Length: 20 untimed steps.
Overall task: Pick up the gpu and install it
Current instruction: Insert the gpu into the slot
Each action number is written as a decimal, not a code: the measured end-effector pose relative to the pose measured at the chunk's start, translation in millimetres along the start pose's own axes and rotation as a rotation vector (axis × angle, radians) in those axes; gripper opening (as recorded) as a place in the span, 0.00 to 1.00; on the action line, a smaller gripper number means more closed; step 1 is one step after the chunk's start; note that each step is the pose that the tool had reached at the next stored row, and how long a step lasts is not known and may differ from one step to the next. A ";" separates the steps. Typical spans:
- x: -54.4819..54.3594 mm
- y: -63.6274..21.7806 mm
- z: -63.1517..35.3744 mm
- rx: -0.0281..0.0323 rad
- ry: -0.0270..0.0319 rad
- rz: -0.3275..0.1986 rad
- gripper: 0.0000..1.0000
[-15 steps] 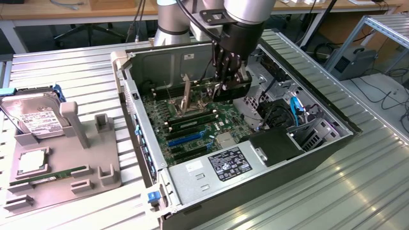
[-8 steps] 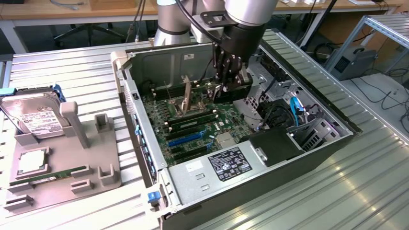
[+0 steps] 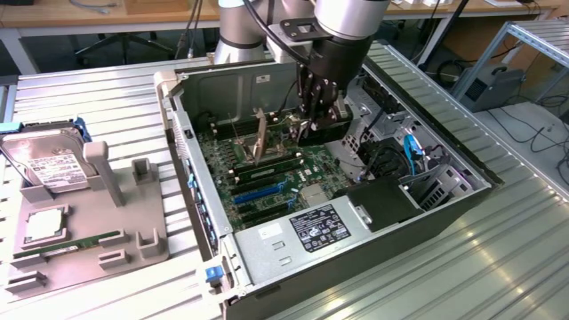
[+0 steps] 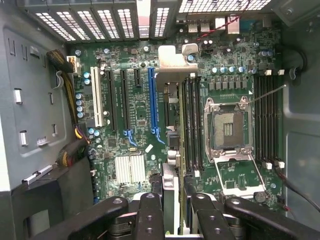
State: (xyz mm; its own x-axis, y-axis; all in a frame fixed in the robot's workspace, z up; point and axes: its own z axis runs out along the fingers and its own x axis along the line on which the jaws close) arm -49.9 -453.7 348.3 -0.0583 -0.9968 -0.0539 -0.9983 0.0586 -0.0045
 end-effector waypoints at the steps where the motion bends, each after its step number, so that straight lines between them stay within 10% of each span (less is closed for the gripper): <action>1: 0.6 0.1 0.1 0.0000 0.0000 0.000 0.27; 20: 9.1 2.6 1.6 0.0000 0.0000 0.000 0.27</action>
State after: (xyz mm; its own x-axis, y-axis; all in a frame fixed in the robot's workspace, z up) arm -53.0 -462.6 346.3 -0.0582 -0.9969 -0.0538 -0.9983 0.0586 -0.0045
